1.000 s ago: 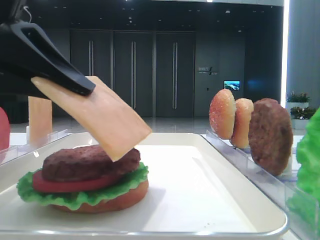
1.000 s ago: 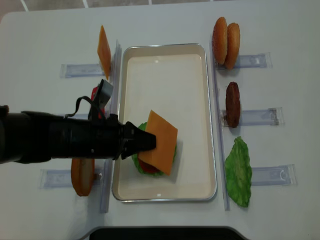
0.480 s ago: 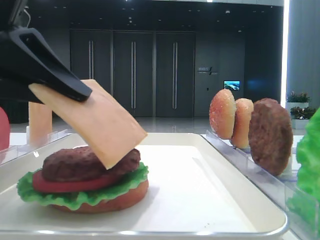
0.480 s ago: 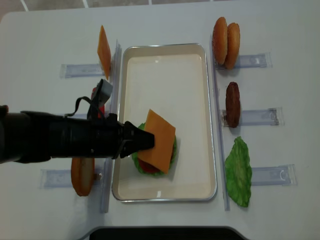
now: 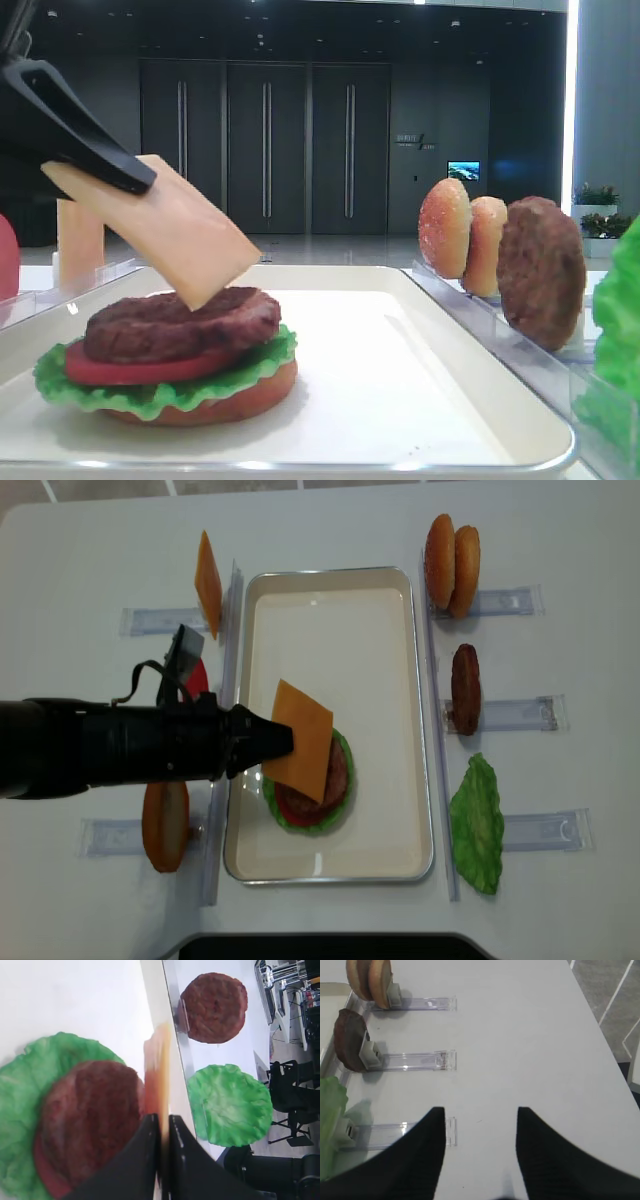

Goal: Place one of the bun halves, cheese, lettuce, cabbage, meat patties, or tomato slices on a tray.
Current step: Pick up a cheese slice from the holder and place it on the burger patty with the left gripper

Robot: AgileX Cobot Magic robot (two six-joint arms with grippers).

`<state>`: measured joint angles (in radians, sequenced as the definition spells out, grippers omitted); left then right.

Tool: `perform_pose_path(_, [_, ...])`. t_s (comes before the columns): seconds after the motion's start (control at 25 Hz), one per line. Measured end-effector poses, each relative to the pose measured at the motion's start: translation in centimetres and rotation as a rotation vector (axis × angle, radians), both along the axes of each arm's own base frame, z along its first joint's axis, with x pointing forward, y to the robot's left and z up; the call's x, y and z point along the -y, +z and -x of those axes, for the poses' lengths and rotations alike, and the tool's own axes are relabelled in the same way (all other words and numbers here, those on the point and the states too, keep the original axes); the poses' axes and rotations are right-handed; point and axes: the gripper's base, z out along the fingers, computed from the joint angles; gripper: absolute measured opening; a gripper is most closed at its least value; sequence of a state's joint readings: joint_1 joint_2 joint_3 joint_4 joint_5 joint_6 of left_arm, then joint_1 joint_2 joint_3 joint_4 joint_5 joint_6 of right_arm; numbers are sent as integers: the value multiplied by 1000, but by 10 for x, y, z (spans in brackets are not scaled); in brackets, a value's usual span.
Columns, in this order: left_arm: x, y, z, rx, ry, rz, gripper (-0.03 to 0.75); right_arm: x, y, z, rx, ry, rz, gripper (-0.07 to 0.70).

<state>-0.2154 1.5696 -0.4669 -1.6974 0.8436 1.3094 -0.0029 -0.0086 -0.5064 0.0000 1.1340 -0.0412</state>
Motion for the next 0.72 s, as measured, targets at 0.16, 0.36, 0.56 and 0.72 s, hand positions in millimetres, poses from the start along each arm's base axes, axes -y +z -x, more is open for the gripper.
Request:
perform_pose_path(0.16, [0,1,0,-1,-6,11,24,0,0,0,0,0,0,319])
perform_pose_path(0.36, [1,2,1,-2,-14,24,24,0,0,0,0,0,0,319])
perform_pose_path(0.56, [2,3,2,-3,-24,40,24,0,0,0,0,0,0,319])
perform_pose_path(0.72, [2,3,2,-3,-26,43,24,0,0,0,0,0,0,319])
